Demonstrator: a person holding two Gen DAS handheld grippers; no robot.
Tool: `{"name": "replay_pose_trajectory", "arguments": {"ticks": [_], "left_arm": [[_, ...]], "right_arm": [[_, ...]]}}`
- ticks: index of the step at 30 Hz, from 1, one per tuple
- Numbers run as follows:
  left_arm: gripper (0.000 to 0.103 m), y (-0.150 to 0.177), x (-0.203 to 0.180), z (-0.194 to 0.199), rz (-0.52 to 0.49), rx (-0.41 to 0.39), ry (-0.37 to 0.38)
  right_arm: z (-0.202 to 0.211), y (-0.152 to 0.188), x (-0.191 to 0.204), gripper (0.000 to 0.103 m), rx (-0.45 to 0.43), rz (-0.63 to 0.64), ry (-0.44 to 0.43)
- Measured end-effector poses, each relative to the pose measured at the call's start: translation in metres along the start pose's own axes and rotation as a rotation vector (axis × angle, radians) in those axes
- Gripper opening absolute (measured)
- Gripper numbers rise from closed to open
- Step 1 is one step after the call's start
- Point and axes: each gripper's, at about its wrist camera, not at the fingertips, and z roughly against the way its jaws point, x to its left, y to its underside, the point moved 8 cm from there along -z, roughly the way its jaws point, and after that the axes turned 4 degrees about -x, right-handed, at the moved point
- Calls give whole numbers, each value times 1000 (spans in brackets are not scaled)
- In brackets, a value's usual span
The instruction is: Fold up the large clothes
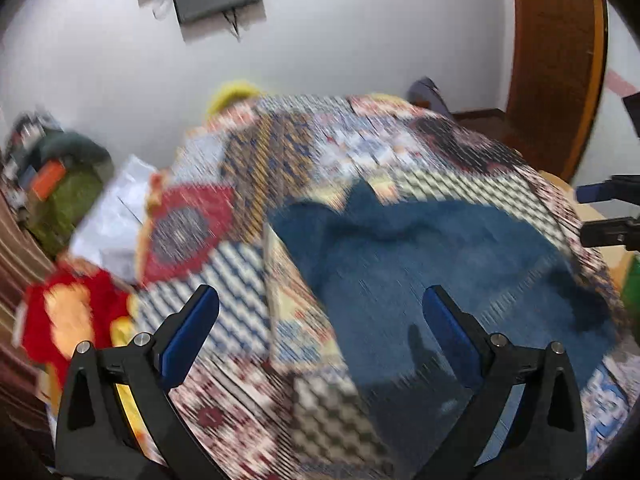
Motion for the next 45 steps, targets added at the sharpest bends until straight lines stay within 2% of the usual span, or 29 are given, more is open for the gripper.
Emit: {"name": "replay_pose_trajectory", "arguments": {"ticks": [4, 7, 9, 14, 20, 29, 33, 36, 41, 45], "left_arm": [[102, 33, -9, -8, 69, 66, 76], [102, 56, -14, -18, 141, 124, 133], [103, 70, -14, -26, 227, 161, 197], [103, 85, -12, -47, 443, 223, 348], [103, 79, -31, -72, 472, 274, 445], [103, 68, -63, -86, 440, 311, 510], [98, 64, -66, -88, 452, 310, 526], [89, 60, -64, -84, 438, 290, 511], [73, 50, -53, -60, 412, 252, 496], [61, 40, -54, -37, 393, 228, 500]], "right_arm": [[-16, 31, 8, 103, 84, -55, -68], [-34, 53, 2, 103, 156, -94, -86], [-47, 68, -6, 103, 200, -145, -104], [-74, 85, -17, 103, 289, -310, -252], [-91, 82, -16, 103, 320, -306, -307], [-114, 57, -8, 103, 273, -252, -256], [-117, 52, -6, 103, 264, -264, -260], [-111, 50, 0, 91, 234, -245, -266], [-95, 42, 2, 60, 206, -255, -270], [-80, 36, 7, 50, 187, -239, -256]]}}
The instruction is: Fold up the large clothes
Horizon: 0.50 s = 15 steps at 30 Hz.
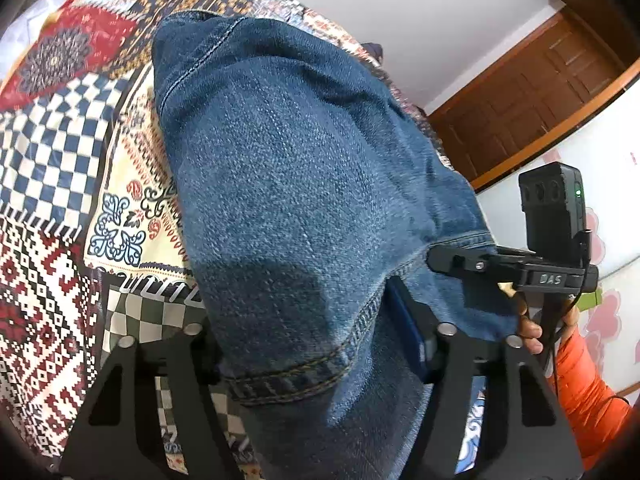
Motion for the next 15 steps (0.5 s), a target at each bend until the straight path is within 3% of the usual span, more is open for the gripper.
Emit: {"name": "replay_pose_trajectory", "arguments": {"ticks": [5, 15], "left_arm": [[57, -7, -19, 35, -51, -56, -14], [57, -24, -37, 144, -86, -225, -15]], "right_arm": [[26, -5, 27, 43, -42, 48, 14], [77, -20, 112, 42, -165, 152, -11]]}}
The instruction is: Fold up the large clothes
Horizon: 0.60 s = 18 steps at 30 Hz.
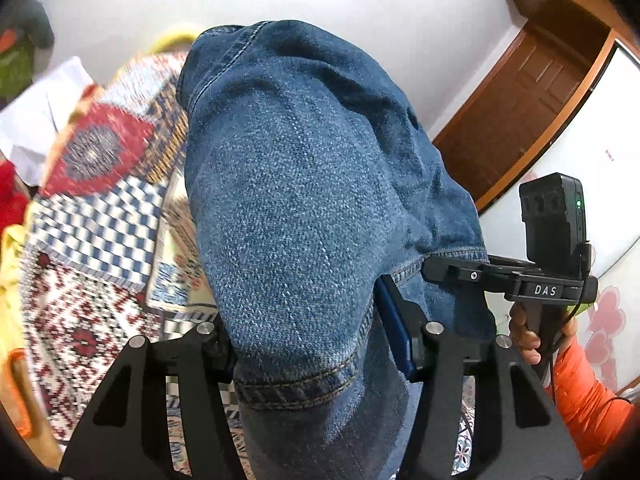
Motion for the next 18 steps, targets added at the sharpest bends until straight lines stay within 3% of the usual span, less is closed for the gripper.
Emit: {"name": "replay_pose_trajectory", "arguments": {"ticks": [9, 18], "left_arm": [[57, 7, 44, 61, 43, -50, -46], [57, 64, 111, 57, 149, 47, -109]], "right_arm": [[-22, 5, 75, 42, 29, 39, -29], [-105, 57, 90, 42, 193, -34, -50]]}}
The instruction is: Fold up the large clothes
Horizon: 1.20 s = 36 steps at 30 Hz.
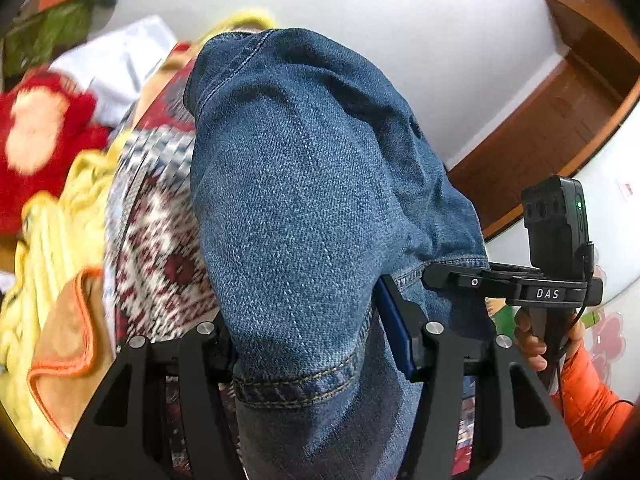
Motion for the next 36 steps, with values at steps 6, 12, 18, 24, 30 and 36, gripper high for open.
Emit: {"name": "replay_pose_trajectory", "arguments": {"ticks": [6, 12, 18, 24, 30, 36], "left_arm": [[57, 31, 46, -40, 81, 88, -29], [64, 41, 85, -72, 187, 123, 12], [72, 52, 96, -76, 203, 127, 7], [71, 46, 89, -42, 32, 66, -192], [71, 40, 59, 4, -56, -30, -212], [71, 58, 20, -2, -123, -23, -204]], "right_arm": [[-65, 18, -24, 42, 113, -61, 3], [-96, 9, -39, 43, 151, -71, -21], [-110, 11, -43, 57, 169, -12, -11], [-88, 3, -31, 58, 127, 80, 101], [-34, 2, -7, 59, -8, 257, 216], [-23, 17, 24, 59, -42, 311, 182]]}}
